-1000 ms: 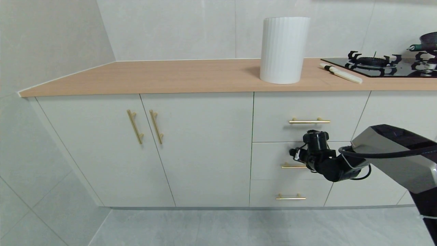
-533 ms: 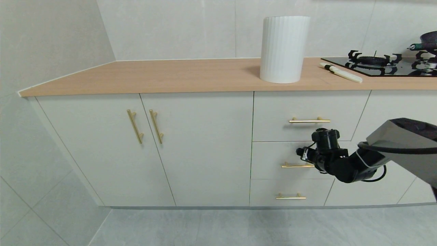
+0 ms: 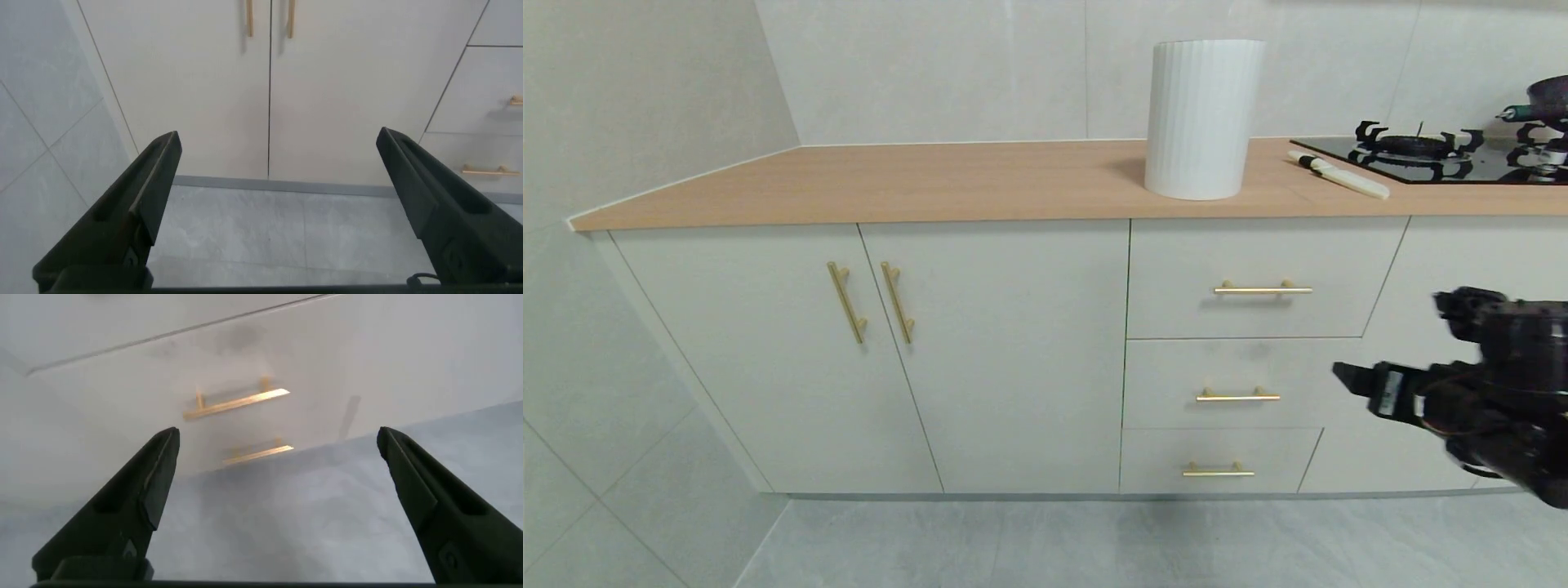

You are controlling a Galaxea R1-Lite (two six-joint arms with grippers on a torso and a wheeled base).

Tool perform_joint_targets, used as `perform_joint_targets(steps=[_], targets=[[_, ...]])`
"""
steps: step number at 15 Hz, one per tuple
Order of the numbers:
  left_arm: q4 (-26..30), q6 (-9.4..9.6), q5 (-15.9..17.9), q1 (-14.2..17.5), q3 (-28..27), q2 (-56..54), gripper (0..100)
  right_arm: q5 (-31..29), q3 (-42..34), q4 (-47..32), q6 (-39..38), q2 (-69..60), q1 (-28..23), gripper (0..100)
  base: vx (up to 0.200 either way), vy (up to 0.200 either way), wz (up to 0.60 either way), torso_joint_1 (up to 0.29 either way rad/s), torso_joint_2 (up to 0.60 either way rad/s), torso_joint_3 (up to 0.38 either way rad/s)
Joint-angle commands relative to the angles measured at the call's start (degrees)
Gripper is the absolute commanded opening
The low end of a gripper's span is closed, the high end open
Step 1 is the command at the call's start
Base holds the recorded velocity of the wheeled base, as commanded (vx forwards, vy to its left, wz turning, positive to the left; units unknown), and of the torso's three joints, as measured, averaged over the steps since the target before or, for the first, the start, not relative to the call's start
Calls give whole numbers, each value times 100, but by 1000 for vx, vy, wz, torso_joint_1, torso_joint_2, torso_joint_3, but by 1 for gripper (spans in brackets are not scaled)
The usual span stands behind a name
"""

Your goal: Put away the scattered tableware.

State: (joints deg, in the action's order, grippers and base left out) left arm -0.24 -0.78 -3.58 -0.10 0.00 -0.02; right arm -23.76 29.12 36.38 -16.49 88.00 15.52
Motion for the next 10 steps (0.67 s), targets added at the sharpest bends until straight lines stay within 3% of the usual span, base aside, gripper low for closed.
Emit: perform_joint_targets(steps=[1,3,10], targets=[[-2,-1,-2,1,0,2,100,-428,-1524,-263,797,-2964,-436,100,0,0,0,0,0,0],[-2,-1,-2,1,0,2,100,-314,-1524,-1062,1395,-4362,-963,100,0,0,0,0,0,0],[-2,-1,-2,1,0,2,100,29,-1524,-4156,2054,-7816,-945,100,0,0,0,0,0,0]])
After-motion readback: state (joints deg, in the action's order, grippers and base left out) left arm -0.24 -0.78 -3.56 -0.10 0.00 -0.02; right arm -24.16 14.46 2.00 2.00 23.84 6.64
